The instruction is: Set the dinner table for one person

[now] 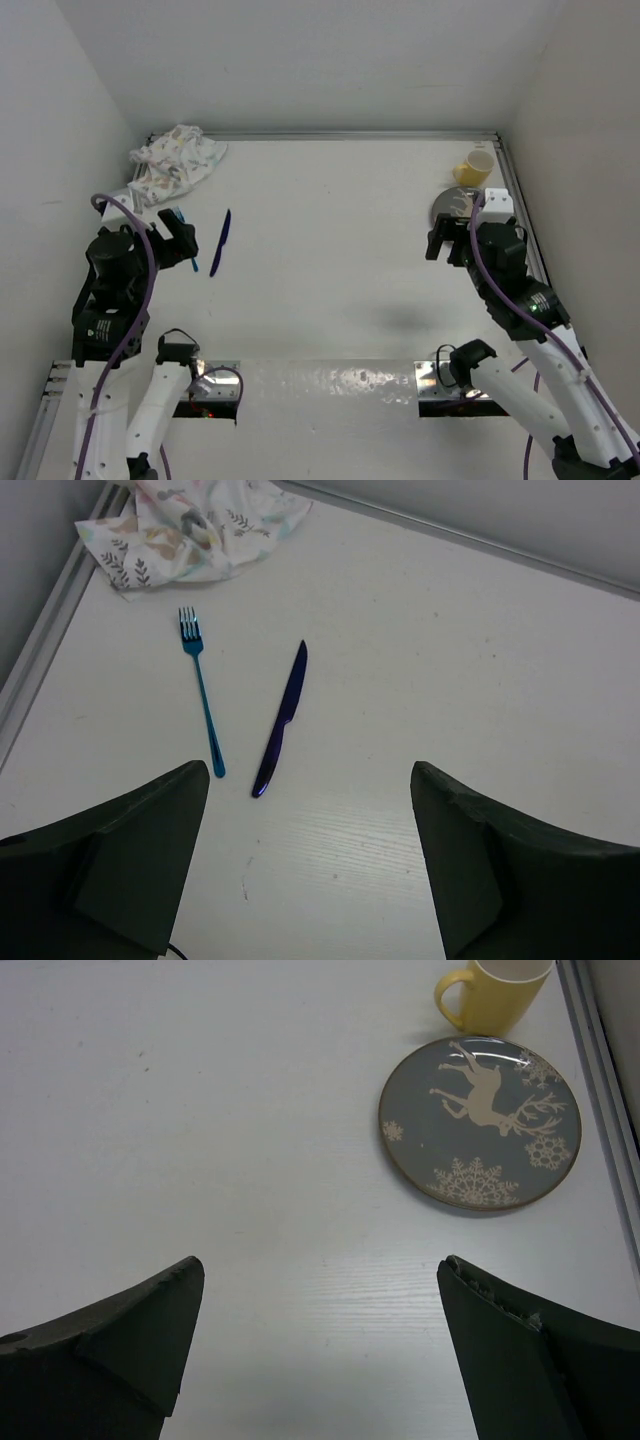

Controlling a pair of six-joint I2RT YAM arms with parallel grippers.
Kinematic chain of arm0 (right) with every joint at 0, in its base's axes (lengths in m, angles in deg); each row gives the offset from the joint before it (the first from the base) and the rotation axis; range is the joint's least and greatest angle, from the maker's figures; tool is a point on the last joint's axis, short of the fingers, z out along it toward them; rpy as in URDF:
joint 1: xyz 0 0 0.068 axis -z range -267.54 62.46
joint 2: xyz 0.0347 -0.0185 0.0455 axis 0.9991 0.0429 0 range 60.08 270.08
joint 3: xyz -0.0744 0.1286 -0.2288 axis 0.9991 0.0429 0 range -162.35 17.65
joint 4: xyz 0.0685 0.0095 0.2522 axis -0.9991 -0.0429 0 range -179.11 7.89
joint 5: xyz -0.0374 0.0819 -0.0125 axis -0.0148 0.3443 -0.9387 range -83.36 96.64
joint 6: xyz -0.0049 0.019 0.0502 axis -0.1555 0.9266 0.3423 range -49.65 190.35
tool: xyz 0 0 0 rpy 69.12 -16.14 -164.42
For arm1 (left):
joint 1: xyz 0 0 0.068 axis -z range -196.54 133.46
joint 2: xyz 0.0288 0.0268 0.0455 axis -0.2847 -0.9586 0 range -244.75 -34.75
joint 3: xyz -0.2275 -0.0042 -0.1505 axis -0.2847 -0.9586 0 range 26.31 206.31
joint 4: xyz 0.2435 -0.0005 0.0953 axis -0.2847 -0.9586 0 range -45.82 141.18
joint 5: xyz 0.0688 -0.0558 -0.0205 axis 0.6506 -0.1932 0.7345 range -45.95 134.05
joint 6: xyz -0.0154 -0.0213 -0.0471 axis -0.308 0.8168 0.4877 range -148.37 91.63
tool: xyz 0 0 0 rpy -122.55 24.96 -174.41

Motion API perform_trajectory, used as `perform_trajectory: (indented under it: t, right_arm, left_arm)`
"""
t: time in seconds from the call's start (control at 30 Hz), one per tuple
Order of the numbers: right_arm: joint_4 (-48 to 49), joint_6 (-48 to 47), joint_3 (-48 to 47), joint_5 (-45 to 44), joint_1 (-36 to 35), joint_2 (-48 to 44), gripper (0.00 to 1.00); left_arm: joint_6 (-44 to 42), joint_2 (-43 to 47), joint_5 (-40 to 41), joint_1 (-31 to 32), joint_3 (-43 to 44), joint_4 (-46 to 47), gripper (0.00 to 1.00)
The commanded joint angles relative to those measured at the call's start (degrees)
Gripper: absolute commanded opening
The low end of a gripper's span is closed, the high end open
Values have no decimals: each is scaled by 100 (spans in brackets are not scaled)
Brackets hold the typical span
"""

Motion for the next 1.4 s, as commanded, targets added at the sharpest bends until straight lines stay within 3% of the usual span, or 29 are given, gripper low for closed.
perform_trajectory:
  t: [0.0, 0.27, 0.37, 0.5, 0.53, 0.67, 0.97, 1.1, 1.23, 1.37]
  right_arm:
    - [167, 43, 68, -150, -60, -63, 99]
    - [290, -45, 235, 192, -78, 7, 99]
    - [317, -27, 297, 315, -86, 95, 99]
    - [63, 25, 139, 561, -78, 472, 99]
    - [19, 34, 112, 588, -78, 647, 99]
    - [-8, 26, 24, 790, -78, 930, 99]
    - [378, -89, 191, 949, -78, 1220, 99]
    - [370, -106, 86, 791, -95, 1475, 99]
    - [422, -133, -20, 799, -86, 1668, 99]
    - [510, -98, 59, 913, -86, 1730, 99]
  left_arm:
    - [98, 85, 136, 43, -2, 46, 80]
    - [703, -388, 847, 43, -160, 712, 79]
    - [845, -1221, 1277, 35, -161, 1231, 81]
    - [757, -3145, 1656, -105, 190, 2195, 88]
    - [748, -3453, 1569, -393, 296, 2347, 88]
    - [757, -5462, 1384, -677, 1408, 2832, 89]
    - [801, -8895, 1314, -1002, 4592, 2209, 88]
    - [862, -10036, 1358, -1064, 5813, 1769, 79]
    - [933, -10408, 1322, -1134, 6001, 1750, 65]
    - [862, -10601, 998, -1134, 6053, 1900, 34]
